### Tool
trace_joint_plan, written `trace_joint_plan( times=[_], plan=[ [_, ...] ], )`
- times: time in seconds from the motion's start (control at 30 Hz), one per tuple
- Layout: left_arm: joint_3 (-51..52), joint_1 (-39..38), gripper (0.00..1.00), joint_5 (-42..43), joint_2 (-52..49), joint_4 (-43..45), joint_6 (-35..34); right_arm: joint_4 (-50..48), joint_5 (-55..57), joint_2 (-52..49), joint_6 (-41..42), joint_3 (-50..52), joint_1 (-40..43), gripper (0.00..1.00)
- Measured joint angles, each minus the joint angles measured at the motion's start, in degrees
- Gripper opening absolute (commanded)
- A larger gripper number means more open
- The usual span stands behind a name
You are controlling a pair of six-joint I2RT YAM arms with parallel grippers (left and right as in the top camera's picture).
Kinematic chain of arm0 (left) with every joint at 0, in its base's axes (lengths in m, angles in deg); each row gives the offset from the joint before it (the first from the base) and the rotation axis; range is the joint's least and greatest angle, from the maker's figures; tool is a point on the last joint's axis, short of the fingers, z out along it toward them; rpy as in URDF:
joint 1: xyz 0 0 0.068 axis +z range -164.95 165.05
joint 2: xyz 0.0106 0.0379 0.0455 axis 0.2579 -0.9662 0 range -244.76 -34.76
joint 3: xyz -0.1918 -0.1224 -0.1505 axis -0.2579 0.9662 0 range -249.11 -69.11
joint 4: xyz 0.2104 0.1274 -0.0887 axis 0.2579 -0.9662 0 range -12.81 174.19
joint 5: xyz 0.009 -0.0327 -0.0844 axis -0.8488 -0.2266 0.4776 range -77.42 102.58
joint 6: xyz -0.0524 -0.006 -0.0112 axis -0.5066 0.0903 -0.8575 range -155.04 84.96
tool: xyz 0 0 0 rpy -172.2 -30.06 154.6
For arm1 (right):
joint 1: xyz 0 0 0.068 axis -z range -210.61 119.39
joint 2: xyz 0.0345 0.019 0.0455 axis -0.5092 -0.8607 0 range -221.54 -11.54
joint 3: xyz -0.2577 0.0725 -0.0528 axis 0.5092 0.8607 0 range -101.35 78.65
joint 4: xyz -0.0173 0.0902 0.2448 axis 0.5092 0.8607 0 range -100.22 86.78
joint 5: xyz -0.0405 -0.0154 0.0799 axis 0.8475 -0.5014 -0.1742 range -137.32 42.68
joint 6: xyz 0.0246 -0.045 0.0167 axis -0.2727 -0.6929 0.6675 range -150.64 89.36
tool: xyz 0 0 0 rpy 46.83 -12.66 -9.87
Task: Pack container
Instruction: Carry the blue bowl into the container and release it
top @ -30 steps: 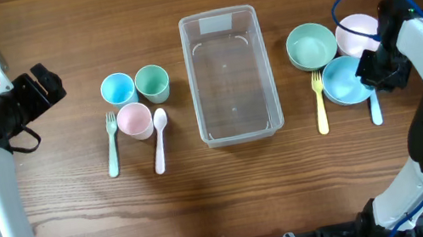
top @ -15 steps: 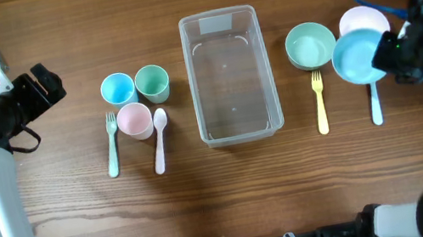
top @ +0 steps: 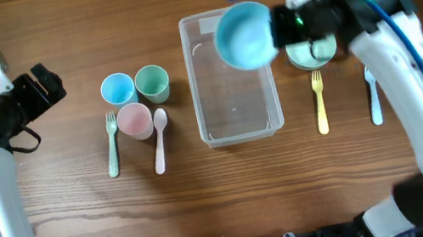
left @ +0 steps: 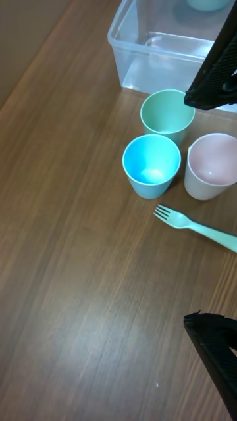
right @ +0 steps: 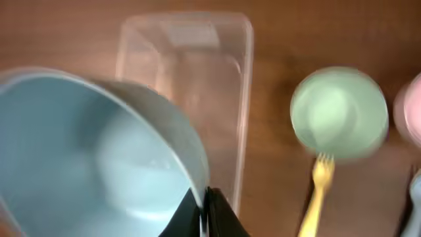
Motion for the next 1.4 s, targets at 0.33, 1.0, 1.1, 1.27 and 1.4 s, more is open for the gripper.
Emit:
trace_joint_plan(
  times=[0.33, 1.0, 1.1, 1.27, 1.4],
  plan=[
    [0.0, 0.0, 1.0, 0.0, 0.0, 0.0, 0.0, -7.8, -5.8, -27.8, -0.7, -8.3, -0.5, 0.04],
    [0.0, 0.0, 1.0, 0.0, 0.0, 0.0, 0.0, -15.3, -2.3, -33.7, 5.3, -8.3, -0.6, 0.05],
    [0.0, 0.0, 1.0, 0.0, 0.0, 0.0, 0.0, -16.6, -2.5, -36.1, 5.4, -8.3, -0.6, 0.4],
    [0.0, 0.0, 1.0, 0.0, 0.0, 0.0, 0.0, -17.9, -3.1, -35.9, 4.3, -8.3, -0.6, 0.47],
    [0.0, 0.0, 1.0, 0.0, 0.0, 0.0, 0.0, -16.2, -3.2, -30.0, 3.2, -8.3, -0.6, 0.57]
  ],
)
